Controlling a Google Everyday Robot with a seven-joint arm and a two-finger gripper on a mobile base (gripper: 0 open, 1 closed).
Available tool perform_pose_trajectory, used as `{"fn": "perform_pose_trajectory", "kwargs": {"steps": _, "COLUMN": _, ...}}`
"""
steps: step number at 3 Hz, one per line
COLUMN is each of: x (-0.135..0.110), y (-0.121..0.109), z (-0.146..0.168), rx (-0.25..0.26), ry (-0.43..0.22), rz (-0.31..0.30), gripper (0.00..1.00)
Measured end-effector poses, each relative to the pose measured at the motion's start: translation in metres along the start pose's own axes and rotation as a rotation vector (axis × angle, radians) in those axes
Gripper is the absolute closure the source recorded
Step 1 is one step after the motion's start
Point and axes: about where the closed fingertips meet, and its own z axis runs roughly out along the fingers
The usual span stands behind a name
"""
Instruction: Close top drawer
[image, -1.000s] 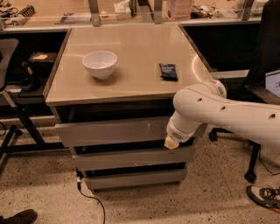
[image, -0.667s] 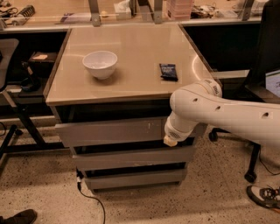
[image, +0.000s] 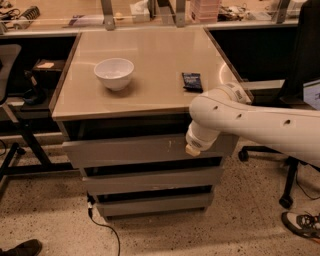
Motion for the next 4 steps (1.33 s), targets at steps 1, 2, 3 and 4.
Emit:
{"fn": "perform_pose_trajectory", "kwargs": {"steps": 1, "x": -0.0002, "y": -0.0003, "z": -0.0001, "rx": 0.001, "ry": 0.0, "rz": 0.0, "gripper": 0.81}}
{"fn": "perform_pose_trajectory", "kwargs": {"steps": 2, "x": -0.0002, "y": -0.0002, "z": -0.0001, "rx": 0.001, "ry": 0.0, "rz": 0.0, "gripper": 0.57}}
{"fn": "perform_pose_trajectory", "kwargs": {"steps": 3, "x": -0.0002, "y": -0.0002, "z": -0.0001, "rx": 0.001, "ry": 0.0, "rz": 0.0, "gripper": 0.34}}
{"fn": "perform_pose_trajectory", "kwargs": {"steps": 4, "x": -0.0002, "y": -0.0002, "z": -0.0001, "rx": 0.001, "ry": 0.0, "rz": 0.0, "gripper": 0.12}}
